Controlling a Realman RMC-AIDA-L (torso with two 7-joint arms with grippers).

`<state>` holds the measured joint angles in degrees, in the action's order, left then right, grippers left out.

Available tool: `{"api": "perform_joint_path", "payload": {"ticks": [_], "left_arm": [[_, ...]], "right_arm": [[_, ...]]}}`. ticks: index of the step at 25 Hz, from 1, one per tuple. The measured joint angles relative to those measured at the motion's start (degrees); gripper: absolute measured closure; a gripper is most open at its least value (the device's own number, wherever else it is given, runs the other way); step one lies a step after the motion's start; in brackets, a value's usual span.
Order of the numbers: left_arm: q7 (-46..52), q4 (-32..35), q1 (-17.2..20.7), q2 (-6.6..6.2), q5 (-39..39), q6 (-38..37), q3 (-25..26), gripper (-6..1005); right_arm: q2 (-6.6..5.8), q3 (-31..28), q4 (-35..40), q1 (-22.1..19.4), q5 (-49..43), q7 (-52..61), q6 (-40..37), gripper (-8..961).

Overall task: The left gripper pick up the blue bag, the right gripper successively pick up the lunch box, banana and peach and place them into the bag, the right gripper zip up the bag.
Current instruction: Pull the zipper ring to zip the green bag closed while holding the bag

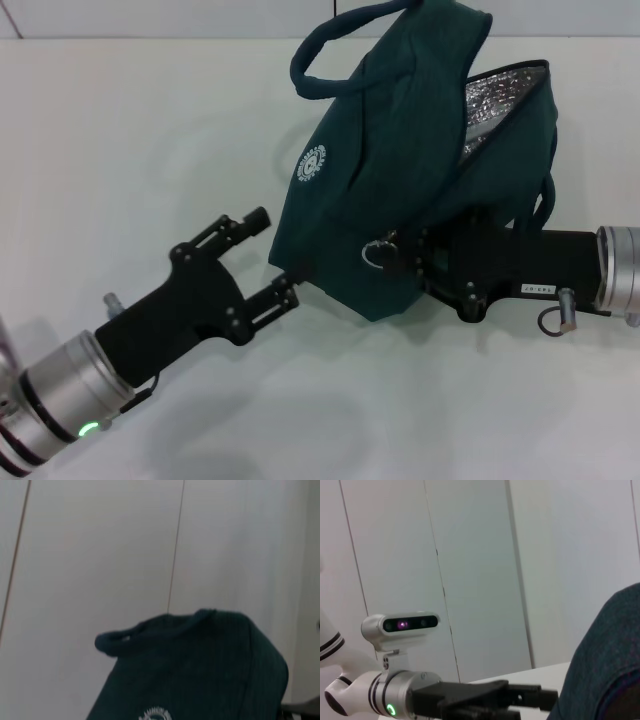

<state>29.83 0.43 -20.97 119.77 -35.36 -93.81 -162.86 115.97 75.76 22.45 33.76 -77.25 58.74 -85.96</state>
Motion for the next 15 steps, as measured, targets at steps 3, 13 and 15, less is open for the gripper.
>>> {"api": "perform_joint_path", "payload": {"ticks": [3, 13, 15], "left_arm": [[0.1, 0.1, -0.9, 0.02, 1.3, 1.5, 0.0, 297], [0.0, 0.7, -3.4, 0.2, 1.3, 4.3, 0.0, 385], [0.0, 0.7, -3.8, 0.21, 1.1, 4.9, 0.0, 403]], "right_arm": [[0.03, 0.0, 0.0, -0.2, 0.0, 0.2, -0.1, 935], [0.04, 0.1, 0.0, -0.6, 0.0, 0.2, -0.5, 935], [0.04, 0.1, 0.0, -0.7, 0.0, 0.5, -0.5, 935]]}}
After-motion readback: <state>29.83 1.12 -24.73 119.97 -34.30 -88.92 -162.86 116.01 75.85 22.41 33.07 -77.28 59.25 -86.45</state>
